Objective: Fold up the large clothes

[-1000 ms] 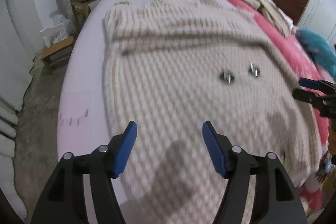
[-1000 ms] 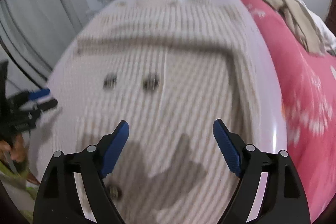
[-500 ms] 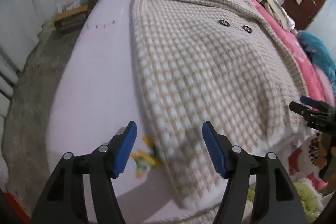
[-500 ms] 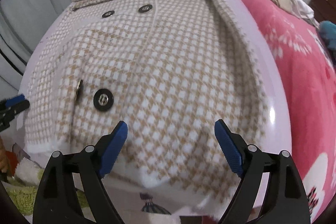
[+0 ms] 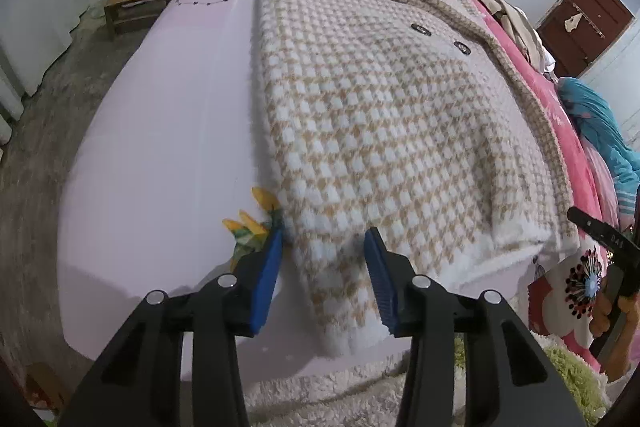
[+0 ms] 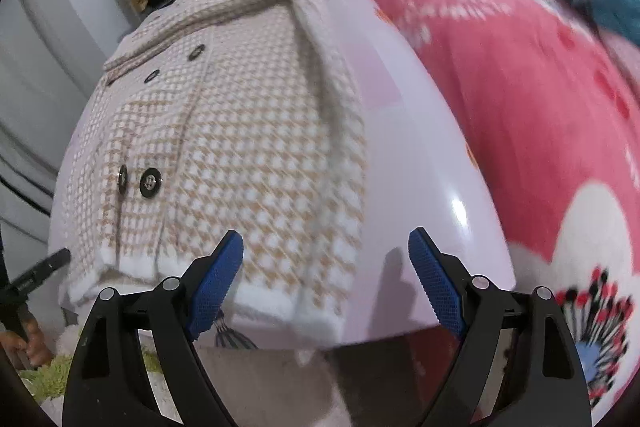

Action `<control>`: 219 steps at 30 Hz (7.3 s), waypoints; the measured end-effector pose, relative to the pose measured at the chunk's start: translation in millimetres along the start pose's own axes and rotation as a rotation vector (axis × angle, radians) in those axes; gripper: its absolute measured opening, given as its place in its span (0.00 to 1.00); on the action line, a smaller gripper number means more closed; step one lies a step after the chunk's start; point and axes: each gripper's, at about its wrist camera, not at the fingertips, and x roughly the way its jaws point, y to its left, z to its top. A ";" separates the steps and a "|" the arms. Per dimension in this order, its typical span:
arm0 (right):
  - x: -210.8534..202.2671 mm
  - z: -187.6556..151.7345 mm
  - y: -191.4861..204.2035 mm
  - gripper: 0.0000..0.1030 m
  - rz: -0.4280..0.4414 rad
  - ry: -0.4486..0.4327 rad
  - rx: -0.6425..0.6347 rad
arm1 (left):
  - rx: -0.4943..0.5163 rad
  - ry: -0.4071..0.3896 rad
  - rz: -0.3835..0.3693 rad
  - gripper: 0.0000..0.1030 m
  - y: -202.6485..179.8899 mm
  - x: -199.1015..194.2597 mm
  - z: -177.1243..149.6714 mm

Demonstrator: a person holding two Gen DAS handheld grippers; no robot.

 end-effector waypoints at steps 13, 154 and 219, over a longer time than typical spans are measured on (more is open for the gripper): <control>-1.6 -27.2 -0.5 0.08 0.010 -0.011 -0.001 | -0.004 -0.047 0.042 0.11 -1.9 0.6 -5.6; 75.6 107.6 161.6 0.41 0.179 0.075 -0.388 | 0.335 -0.039 -0.096 0.24 -82.3 70.2 147.3; 99.5 192.9 56.0 0.02 -0.110 -0.157 -0.166 | 0.260 -0.259 0.233 0.11 -14.7 80.9 225.5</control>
